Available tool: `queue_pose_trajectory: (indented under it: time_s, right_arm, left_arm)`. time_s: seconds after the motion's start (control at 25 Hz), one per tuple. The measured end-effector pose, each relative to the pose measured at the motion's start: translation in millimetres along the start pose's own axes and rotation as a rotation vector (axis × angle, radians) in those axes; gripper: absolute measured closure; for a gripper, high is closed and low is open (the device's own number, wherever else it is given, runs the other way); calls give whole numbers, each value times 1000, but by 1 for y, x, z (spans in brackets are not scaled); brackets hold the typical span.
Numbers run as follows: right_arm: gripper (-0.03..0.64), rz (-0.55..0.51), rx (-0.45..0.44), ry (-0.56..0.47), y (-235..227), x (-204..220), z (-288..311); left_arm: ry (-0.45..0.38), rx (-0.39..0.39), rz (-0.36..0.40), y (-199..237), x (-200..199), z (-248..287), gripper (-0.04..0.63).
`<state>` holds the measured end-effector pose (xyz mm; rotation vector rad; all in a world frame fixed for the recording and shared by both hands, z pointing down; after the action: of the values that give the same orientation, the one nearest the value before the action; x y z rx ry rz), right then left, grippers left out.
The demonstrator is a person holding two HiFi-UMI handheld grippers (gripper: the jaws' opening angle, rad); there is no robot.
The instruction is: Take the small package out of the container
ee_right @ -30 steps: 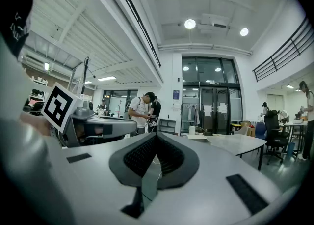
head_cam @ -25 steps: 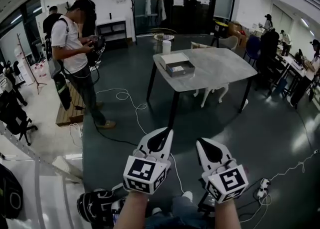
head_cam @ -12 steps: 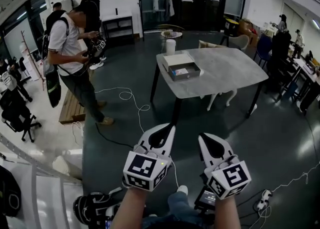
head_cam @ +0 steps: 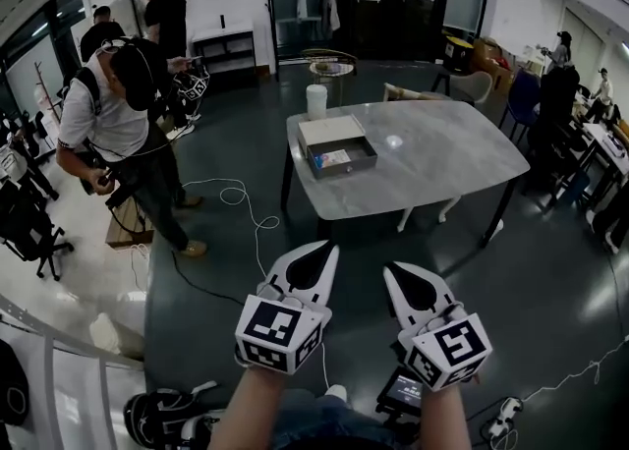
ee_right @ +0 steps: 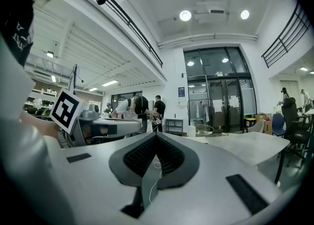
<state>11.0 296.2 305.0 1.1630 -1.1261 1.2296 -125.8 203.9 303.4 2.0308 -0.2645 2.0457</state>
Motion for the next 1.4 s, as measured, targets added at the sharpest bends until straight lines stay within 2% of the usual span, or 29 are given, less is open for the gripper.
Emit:
queue_pose_trajectory:
  time_s: [0.44, 0.76, 0.96, 1.4]
  right_arm:
    - [592, 18, 5, 10, -34, 11, 24]
    - [591, -12, 5, 41, -60, 21, 68]
    - [591, -13, -16, 61, -88, 25, 127]
    - [591, -17, -143, 110, -132, 14, 305]
  left_arm:
    - [30, 4, 4, 21, 6, 36, 583]
    - [26, -1, -19, 57, 24, 73, 583]
    - [19, -44, -40, 107, 30, 107, 583]
    - [29, -170, -140, 261, 41, 179, 583]
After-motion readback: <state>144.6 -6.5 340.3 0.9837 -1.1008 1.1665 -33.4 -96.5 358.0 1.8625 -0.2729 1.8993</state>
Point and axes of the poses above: the fingertips, and each gripper's own axes: z forward along the fingers, y to its left, x out of its underside, the point moved 7 cm from there along -z, backward along the fingers, and after that the axes turned 15 degrees about x, right-handed, at the moved point
